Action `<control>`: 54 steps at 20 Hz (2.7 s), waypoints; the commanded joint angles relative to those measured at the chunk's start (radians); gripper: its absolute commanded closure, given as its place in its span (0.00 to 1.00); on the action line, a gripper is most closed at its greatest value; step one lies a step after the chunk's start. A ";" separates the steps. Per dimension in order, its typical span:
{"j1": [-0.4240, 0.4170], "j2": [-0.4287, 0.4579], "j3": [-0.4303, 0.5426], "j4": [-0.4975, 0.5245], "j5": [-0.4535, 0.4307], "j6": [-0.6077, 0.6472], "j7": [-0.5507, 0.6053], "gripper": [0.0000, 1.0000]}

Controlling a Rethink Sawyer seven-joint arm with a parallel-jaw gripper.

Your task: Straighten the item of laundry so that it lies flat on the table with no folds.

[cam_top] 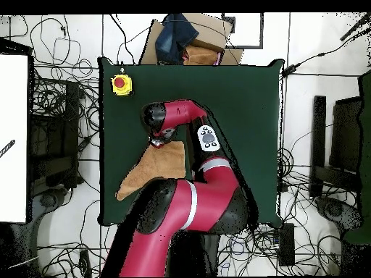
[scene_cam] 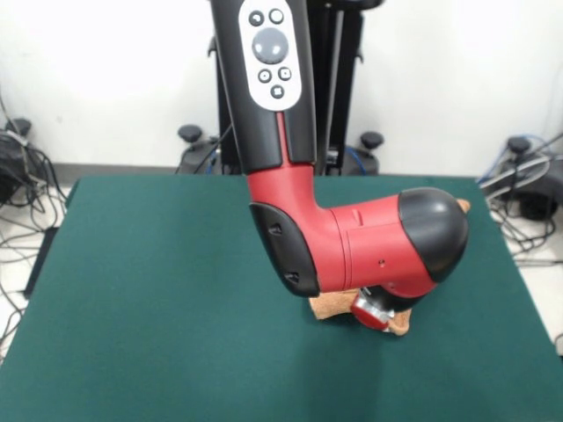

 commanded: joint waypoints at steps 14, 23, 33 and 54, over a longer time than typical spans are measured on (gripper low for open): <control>-0.055 -0.166 -0.015 0.274 -0.049 -0.204 -0.021 1.00; -0.096 -0.316 -0.011 0.464 -0.032 -0.206 -0.007 1.00; -0.095 -0.308 -0.037 0.448 -0.087 -0.263 0.024 1.00; -0.180 -0.562 -0.030 0.659 -0.072 -0.236 -0.039 1.00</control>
